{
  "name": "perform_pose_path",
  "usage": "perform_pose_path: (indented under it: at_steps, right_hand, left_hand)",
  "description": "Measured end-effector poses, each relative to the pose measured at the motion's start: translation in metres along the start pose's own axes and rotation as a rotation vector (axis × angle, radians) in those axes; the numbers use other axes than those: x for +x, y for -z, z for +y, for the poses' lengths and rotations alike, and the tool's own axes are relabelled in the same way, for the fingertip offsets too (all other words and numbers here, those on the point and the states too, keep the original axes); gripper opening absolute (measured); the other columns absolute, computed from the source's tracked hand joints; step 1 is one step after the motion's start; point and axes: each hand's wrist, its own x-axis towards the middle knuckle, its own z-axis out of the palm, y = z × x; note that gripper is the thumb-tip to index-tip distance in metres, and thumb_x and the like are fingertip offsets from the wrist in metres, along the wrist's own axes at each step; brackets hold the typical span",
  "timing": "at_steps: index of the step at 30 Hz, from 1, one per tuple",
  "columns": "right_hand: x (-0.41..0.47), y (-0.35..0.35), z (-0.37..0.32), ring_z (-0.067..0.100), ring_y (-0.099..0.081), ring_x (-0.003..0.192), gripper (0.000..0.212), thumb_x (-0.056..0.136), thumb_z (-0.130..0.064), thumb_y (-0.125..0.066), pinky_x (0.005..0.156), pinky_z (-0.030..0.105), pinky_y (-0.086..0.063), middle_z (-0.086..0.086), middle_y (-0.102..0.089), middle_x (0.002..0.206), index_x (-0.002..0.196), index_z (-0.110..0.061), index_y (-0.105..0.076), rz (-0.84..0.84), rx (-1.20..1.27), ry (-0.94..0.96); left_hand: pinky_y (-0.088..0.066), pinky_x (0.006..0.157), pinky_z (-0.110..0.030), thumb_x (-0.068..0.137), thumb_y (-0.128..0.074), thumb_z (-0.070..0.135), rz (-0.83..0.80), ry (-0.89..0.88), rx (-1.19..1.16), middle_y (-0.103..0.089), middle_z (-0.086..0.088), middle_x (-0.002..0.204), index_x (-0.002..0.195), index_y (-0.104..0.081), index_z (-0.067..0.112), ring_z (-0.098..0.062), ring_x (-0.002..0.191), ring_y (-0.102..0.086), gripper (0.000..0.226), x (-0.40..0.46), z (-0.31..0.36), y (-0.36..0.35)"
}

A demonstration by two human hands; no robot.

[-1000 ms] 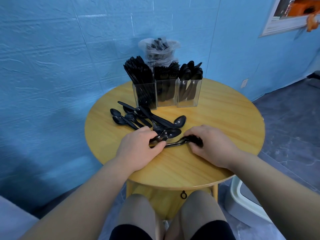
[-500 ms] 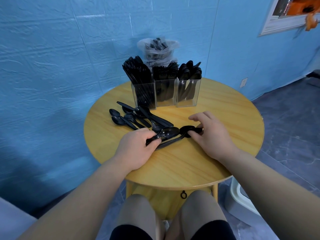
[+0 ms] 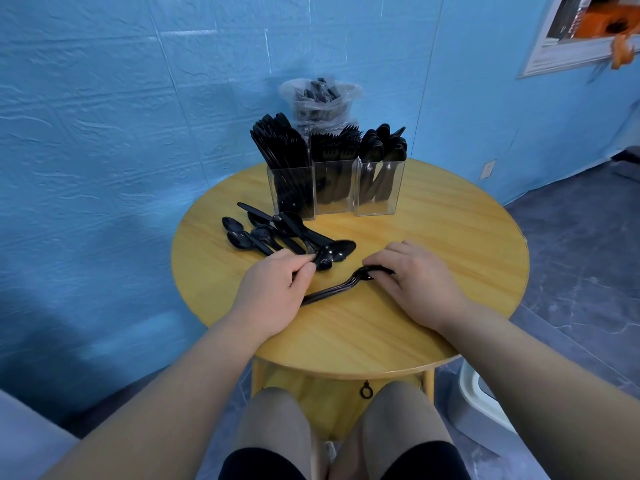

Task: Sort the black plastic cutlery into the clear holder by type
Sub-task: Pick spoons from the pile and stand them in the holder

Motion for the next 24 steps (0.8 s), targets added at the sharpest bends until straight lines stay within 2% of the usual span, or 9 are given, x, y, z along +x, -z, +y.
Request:
perform_pose_path:
  at_steps: [3,6,8,11,15,17,21,24]
  right_hand:
    - [0.002,-0.003,-0.012,0.022,-0.06,0.078,0.013,0.088,-0.021,-0.065,0.064,0.038,-0.051,0.0,-0.065,0.086,0.099,-0.017,-0.07,0.048,0.018,-0.017]
    - [0.006,-0.006,-0.024,0.018,-0.054,0.07,0.013,0.087,-0.023,-0.066,0.064,0.031,-0.045,-0.002,-0.06,0.079,0.093,-0.012,-0.061,0.085,0.084,-0.117]
    - [0.007,-0.007,-0.027,0.016,-0.05,0.067,0.017,0.086,-0.025,-0.067,0.063,0.03,-0.042,-0.006,-0.051,0.075,0.088,-0.013,-0.056,0.105,0.099,-0.16]
    - [0.008,-0.008,-0.026,0.015,-0.053,0.068,0.021,0.083,-0.026,-0.07,0.064,0.026,-0.044,-0.009,-0.047,0.081,0.082,-0.019,-0.051,0.13,0.127,-0.184]
    - [0.009,-0.009,-0.025,0.011,-0.053,0.073,0.02,0.086,-0.028,-0.067,0.068,0.023,-0.042,-0.01,-0.053,0.089,0.103,-0.02,-0.058,0.071,0.149,-0.178]
    - [0.009,-0.01,-0.023,0.01,-0.051,0.074,0.016,0.087,-0.026,-0.066,0.069,0.023,-0.044,-0.007,-0.057,0.088,0.101,-0.019,-0.065,0.08,0.153,-0.167]
    - [0.008,-0.008,-0.023,-0.001,-0.046,0.068,0.009,0.085,-0.024,-0.068,0.063,0.006,-0.036,-0.007,-0.063,0.083,0.092,-0.018,-0.069,0.13,0.206,-0.191]
    - [0.007,-0.004,-0.026,-0.001,-0.052,0.073,0.02,0.089,-0.025,-0.064,0.07,0.003,-0.036,-0.006,-0.068,0.096,0.107,-0.019,-0.068,0.108,0.258,-0.244]
  left_hand:
    - [-0.047,0.074,-0.029,0.099,-0.044,0.031,-0.042,-0.02,0.012,-0.06,0.012,0.095,0.126,-0.061,0.028,-0.008,0.086,-0.056,0.032,-0.002,0.002,0.0]
    - [-0.047,0.074,-0.029,0.1,-0.041,0.029,-0.068,-0.038,0.036,-0.06,0.012,0.096,0.128,-0.06,0.029,-0.009,0.087,-0.056,0.034,-0.002,0.003,0.0]
    - [-0.044,0.073,-0.026,0.1,-0.039,0.027,-0.078,-0.061,0.053,-0.058,0.013,0.094,0.128,-0.059,0.029,-0.009,0.089,-0.054,0.034,-0.002,0.002,-0.001]
    - [-0.042,0.076,-0.026,0.1,-0.038,0.029,-0.114,-0.121,0.082,-0.053,0.014,0.089,0.129,-0.058,0.029,-0.009,0.093,-0.05,0.035,-0.002,0.002,-0.002]
    - [-0.046,0.078,-0.031,0.094,-0.044,0.047,-0.187,-0.178,0.128,-0.051,0.014,0.095,0.129,-0.056,0.034,-0.008,0.094,-0.049,0.039,-0.002,0.005,-0.001]
    - [-0.046,0.075,-0.029,0.094,-0.045,0.047,-0.165,-0.179,0.144,-0.051,0.015,0.095,0.127,-0.057,0.036,-0.007,0.09,-0.049,0.037,-0.004,0.006,-0.001]
    - [-0.044,0.067,-0.024,0.095,-0.045,0.047,-0.018,-0.135,0.201,-0.058,0.015,0.095,0.117,-0.062,0.033,-0.006,0.085,-0.055,0.032,-0.008,0.009,0.0]
    - [-0.043,0.064,-0.023,0.096,-0.04,0.048,0.005,-0.127,0.256,-0.061,0.013,0.099,0.115,-0.059,0.03,-0.007,0.084,-0.058,0.032,-0.01,0.013,0.001]
